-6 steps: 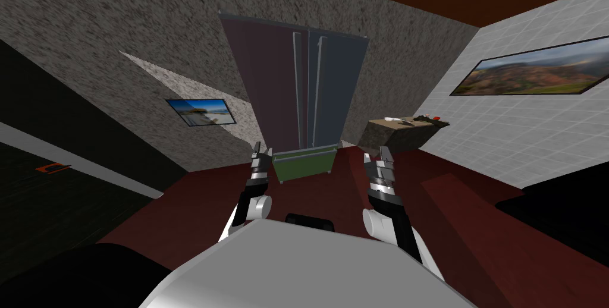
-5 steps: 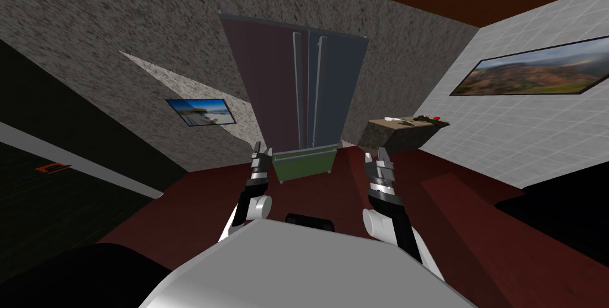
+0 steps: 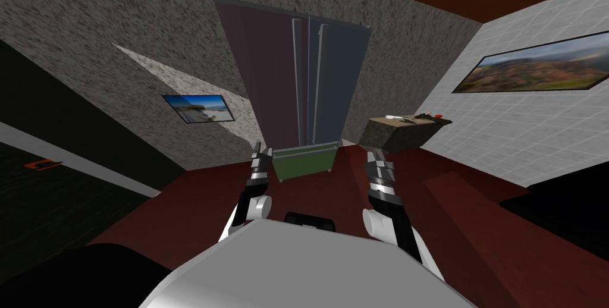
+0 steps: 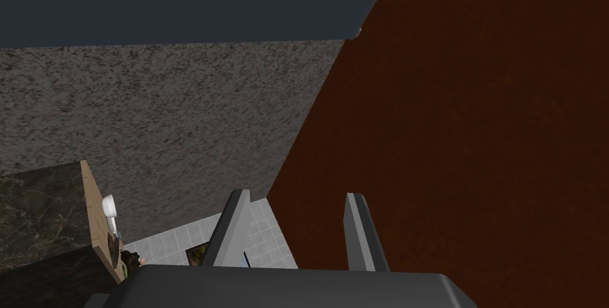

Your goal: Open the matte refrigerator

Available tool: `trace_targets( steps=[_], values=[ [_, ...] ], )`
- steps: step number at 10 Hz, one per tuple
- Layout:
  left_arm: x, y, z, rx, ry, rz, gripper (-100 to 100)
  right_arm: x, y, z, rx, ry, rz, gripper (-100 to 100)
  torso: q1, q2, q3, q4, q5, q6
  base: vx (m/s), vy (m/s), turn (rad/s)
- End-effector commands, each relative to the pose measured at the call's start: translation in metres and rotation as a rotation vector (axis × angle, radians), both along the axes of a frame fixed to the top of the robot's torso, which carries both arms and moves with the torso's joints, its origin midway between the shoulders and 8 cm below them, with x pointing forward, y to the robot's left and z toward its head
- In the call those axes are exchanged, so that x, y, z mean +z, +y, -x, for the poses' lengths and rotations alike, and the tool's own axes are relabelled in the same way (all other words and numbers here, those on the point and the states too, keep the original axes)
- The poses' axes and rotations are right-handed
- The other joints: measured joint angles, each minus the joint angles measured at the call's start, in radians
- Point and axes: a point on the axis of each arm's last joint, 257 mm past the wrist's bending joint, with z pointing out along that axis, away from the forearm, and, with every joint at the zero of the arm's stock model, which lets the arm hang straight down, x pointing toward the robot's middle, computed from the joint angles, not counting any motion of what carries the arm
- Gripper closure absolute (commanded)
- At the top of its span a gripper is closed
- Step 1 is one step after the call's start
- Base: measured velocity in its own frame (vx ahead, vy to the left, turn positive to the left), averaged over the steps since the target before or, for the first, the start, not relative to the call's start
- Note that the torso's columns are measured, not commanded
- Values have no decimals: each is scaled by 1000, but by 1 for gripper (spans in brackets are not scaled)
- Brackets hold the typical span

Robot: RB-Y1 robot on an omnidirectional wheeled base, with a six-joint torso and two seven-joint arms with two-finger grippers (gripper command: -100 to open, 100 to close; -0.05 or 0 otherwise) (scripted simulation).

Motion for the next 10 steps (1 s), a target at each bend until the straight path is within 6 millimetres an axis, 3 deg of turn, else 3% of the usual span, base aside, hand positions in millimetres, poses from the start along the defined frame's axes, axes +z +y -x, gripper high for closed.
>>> trace_targets(
  steps=[1, 3, 4, 6, 10],
  values=[
    [0, 0, 0, 0, 0, 0, 0, 0, 0, 0, 0, 0, 0, 0, 0, 74, -147, 74, 0, 0, 0, 0, 0],
    [0, 0, 0, 0, 0, 0, 0, 0, 0, 0, 0, 0, 0, 0, 0, 222, -443, 221, 0, 0, 0, 0, 0],
    [-4, -2, -2, -14, 10, -25, -100, 0, 0, 0, 0, 0, 0, 0, 0, 295, -590, 295, 0, 0, 15, 2, 4],
    [-13, -3, -5, -35, 28, -62, -100, 0, 0, 0, 0, 1, 0, 0, 1, 338, -679, 338, 0, 0, 31, 10, 6],
    [-42, 0, -14, -64, 74, -113, -100, 0, 0, 0, 0, 1, 0, 0, 0, 341, -685, 342, 0, 0, 60, 12, 8]
  ],
)
